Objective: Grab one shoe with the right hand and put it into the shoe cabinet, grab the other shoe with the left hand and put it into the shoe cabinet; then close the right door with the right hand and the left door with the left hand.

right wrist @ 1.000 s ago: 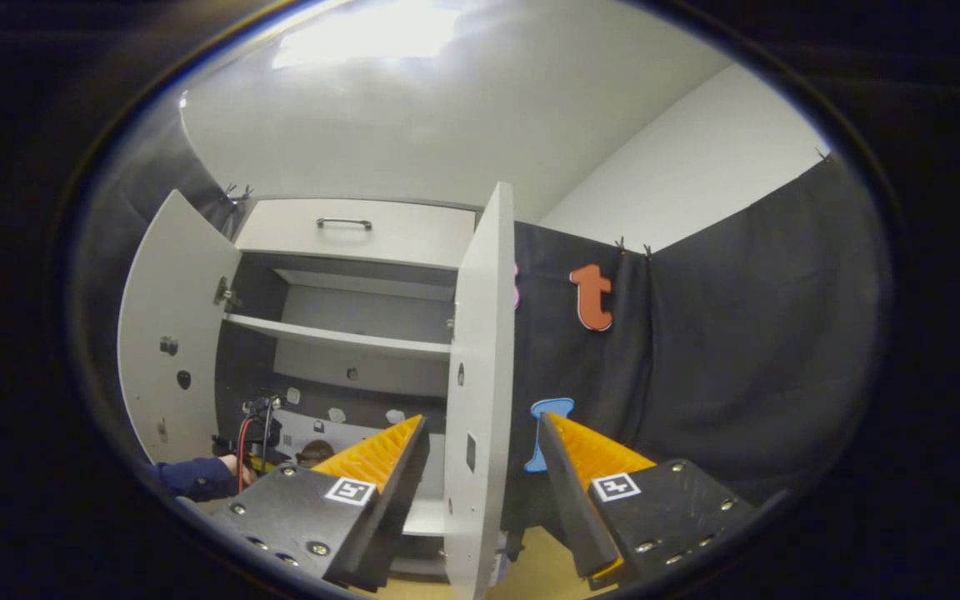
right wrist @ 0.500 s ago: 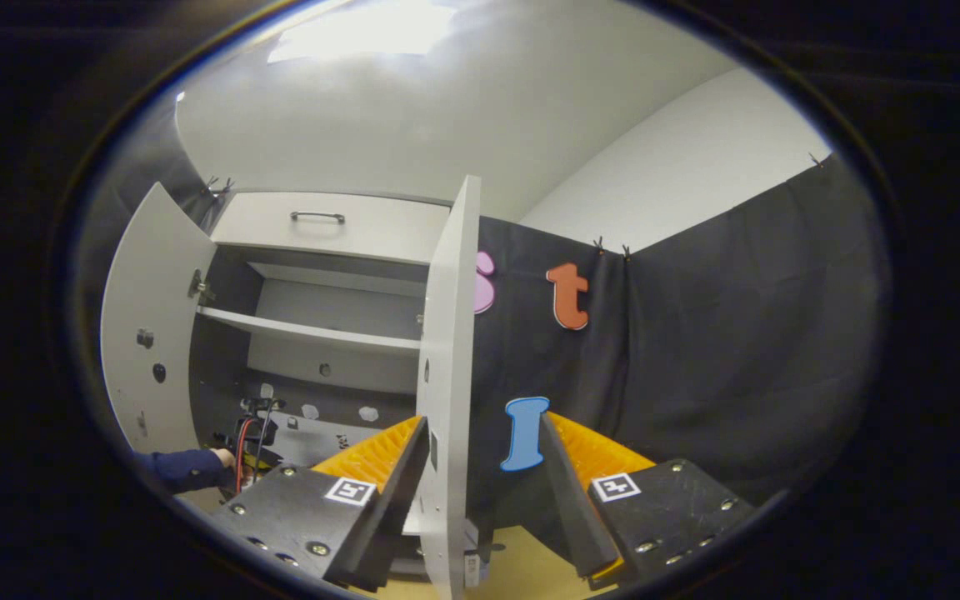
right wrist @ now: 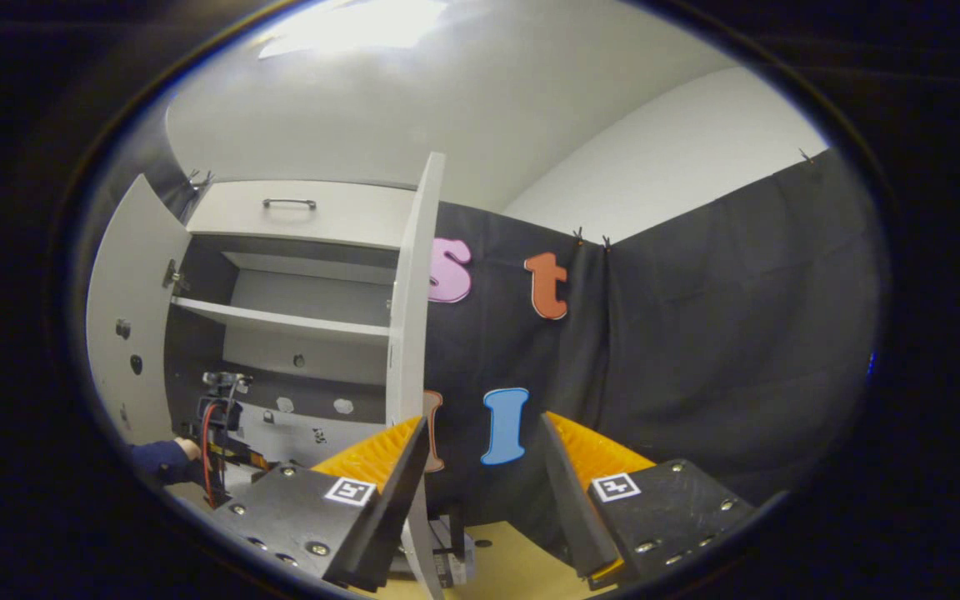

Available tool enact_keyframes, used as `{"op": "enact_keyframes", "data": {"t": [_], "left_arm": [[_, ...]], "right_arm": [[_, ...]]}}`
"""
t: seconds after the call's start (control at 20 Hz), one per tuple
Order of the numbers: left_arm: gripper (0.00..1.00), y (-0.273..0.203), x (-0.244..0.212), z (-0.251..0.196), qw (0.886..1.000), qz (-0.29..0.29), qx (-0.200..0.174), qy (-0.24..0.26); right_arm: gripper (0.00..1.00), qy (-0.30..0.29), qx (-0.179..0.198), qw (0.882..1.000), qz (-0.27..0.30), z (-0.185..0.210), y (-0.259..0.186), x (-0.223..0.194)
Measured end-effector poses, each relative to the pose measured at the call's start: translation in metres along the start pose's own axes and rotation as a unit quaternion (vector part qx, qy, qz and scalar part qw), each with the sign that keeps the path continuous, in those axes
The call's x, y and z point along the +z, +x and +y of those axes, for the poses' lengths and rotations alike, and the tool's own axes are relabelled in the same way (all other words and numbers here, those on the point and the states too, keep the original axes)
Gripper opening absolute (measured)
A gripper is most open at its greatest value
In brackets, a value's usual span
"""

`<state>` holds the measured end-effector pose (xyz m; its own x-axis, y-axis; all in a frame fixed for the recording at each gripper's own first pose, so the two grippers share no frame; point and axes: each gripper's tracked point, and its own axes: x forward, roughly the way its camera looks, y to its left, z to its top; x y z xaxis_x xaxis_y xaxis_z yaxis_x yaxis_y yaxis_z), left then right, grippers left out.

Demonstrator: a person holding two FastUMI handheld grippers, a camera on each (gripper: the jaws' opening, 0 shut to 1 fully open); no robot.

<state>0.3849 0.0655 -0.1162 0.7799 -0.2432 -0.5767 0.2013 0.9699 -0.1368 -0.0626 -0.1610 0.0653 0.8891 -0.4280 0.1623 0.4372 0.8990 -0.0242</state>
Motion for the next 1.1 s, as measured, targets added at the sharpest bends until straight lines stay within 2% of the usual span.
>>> {"op": "enact_keyframes", "data": {"t": [0.05,0.3,0.35,0.4,0.5,0.75,1.1], "left_arm": [[0.94,-0.015,0.006,-0.002,1.0,-0.017,-0.006,0.0],[0.93,-0.076,0.026,-0.022,0.997,-0.069,-0.039,0.012],[0.93,-0.088,0.029,-0.027,0.996,-0.079,-0.048,0.013],[0.93,-0.099,0.033,-0.032,0.994,-0.089,-0.056,0.017],[0.93,-0.121,0.041,-0.041,0.991,-0.11,-0.072,0.029],[0.93,-0.163,0.051,-0.045,0.984,-0.146,-0.079,0.059],[0.93,-0.199,0.052,-0.048,0.98,-0.167,-0.082,0.063]], "right_arm": [[0.79,0.002,-0.001,1.0,0.003,-0.001,0.001,-0.001],[0.79,0.001,0.017,1.0,0.001,0.002,0.006,0.001],[0.82,0.001,0.021,1.0,0.002,0.003,0.006,0.001],[0.78,0.001,0.026,1.0,0.003,0.004,0.005,0.002],[0.78,0.004,0.035,0.999,0.008,0.008,0.006,0.002],[0.78,-0.003,0.051,0.999,0.009,0.015,0.006,0.004],[0.78,0.001,0.103,0.995,0.011,0.049,-0.001,0.006]]}}
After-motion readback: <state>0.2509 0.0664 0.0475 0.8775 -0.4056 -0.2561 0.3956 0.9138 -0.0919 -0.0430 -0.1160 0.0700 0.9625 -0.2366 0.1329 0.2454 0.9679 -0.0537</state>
